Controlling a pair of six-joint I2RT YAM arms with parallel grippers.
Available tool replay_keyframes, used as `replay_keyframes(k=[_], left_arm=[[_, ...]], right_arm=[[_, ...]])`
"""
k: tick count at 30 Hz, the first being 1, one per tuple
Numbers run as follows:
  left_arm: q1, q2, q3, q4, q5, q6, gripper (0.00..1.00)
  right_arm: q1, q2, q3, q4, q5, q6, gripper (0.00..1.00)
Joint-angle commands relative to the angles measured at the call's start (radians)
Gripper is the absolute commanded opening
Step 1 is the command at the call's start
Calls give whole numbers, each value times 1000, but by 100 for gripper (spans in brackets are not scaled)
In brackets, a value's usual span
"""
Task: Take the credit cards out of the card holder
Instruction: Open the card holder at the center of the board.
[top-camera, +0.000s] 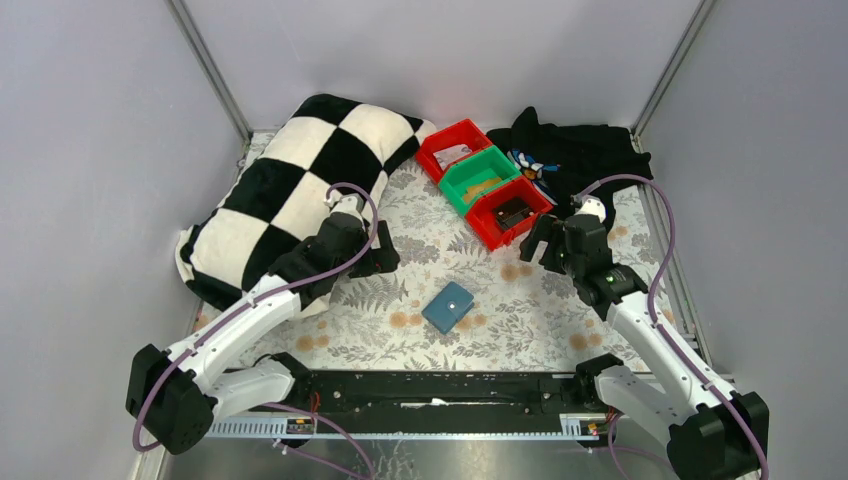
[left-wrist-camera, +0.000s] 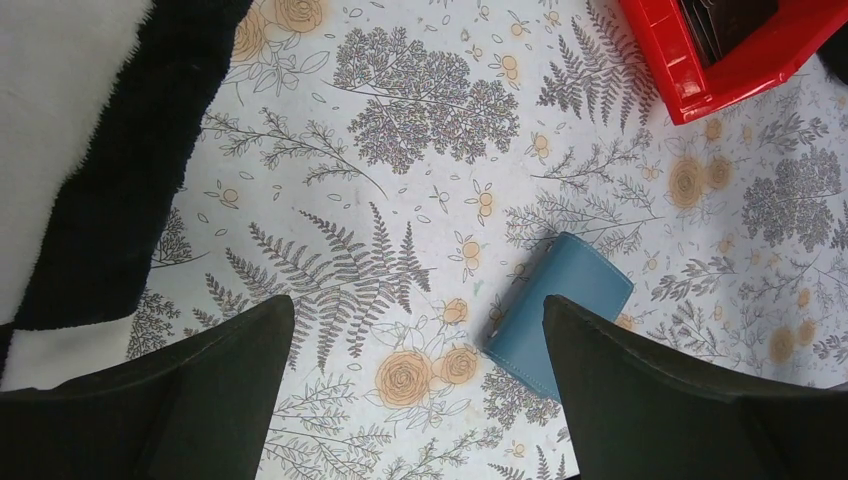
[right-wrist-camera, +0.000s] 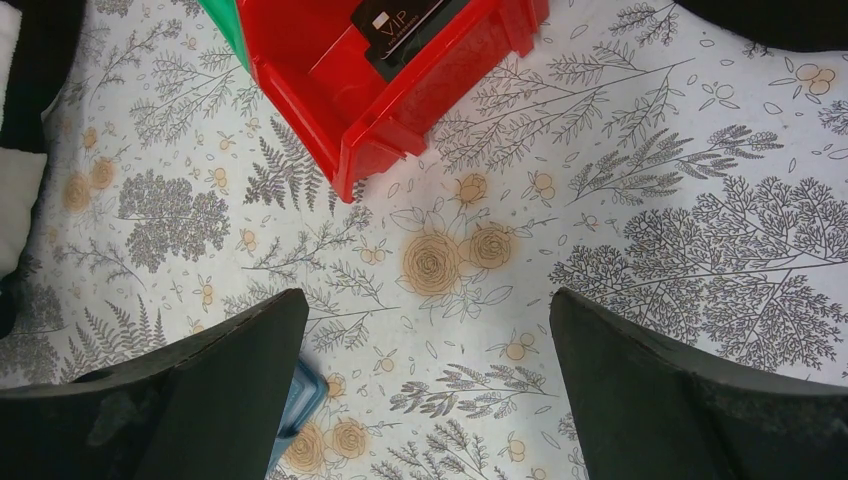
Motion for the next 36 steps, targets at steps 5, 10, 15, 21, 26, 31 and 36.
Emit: replay_keyframes(k=[5, 10, 15, 21, 26, 31, 36], left_arm=[[2, -42, 24, 26, -42, 24, 99], [2, -34, 10, 29, -46, 15, 99], [-39, -4, -8, 47, -47, 4, 99], [-216, 38, -54, 46, -36, 9, 99], [-314, 35, -95, 44, -9, -29, 99], [-335, 38, -103, 90, -23, -106, 99], [-256, 68, -24, 45, -33, -164, 99]], right_arm=[[7, 1, 11, 19, 9, 4, 100], [6, 13, 16, 5, 5, 4, 100], [6, 16, 17, -26, 18, 17, 100], [6, -14, -26, -74, -52, 82, 100], [5, -86, -138, -77, -133, 152, 100], [37, -157, -247, 31, -278, 264, 100], [236, -50, -174, 79, -183, 306, 100]])
